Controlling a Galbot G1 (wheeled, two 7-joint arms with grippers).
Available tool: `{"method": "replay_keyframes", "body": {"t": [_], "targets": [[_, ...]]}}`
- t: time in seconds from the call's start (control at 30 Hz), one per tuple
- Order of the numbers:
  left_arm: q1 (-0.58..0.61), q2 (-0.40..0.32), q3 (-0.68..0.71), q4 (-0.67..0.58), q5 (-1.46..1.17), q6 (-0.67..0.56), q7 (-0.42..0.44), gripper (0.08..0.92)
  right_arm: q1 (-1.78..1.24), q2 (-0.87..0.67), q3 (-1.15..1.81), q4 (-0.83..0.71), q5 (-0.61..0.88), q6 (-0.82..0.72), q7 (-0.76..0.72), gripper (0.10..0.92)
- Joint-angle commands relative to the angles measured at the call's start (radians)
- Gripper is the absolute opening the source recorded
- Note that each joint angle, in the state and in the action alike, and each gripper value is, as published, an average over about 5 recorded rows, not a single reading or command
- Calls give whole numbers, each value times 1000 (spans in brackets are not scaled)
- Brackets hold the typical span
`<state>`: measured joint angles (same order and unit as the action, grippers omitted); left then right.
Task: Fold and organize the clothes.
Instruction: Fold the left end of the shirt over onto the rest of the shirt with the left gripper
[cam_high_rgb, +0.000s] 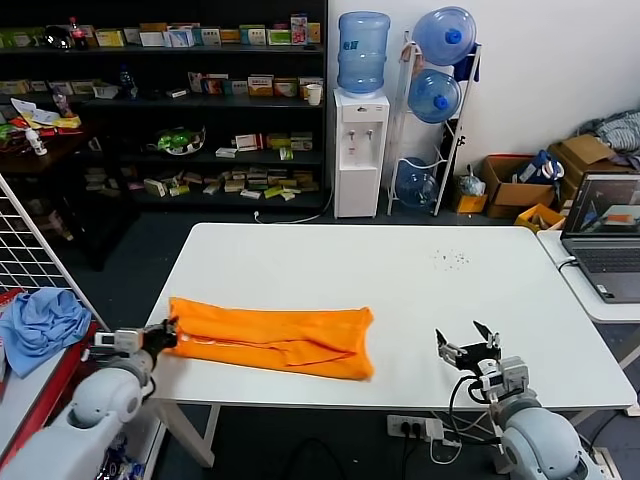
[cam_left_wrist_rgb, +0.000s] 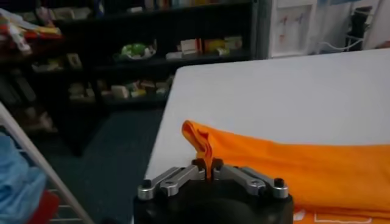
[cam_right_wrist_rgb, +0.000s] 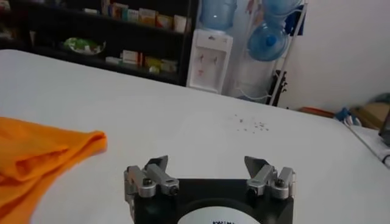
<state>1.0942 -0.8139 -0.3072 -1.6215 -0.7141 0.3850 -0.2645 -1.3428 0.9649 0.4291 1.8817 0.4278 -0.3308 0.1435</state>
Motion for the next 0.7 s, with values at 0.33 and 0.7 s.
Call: {"method": "replay_keyframes", "body": {"t": [0.33, 0.7], "targets": [[57, -32, 111, -362, -145, 69, -144, 121, -25, 20, 12, -24, -97, 120, 10, 823], [-50, -225, 336, -355, -203, 69, -234, 121, -10, 52, 11, -69, -116, 128, 10, 823]]}}
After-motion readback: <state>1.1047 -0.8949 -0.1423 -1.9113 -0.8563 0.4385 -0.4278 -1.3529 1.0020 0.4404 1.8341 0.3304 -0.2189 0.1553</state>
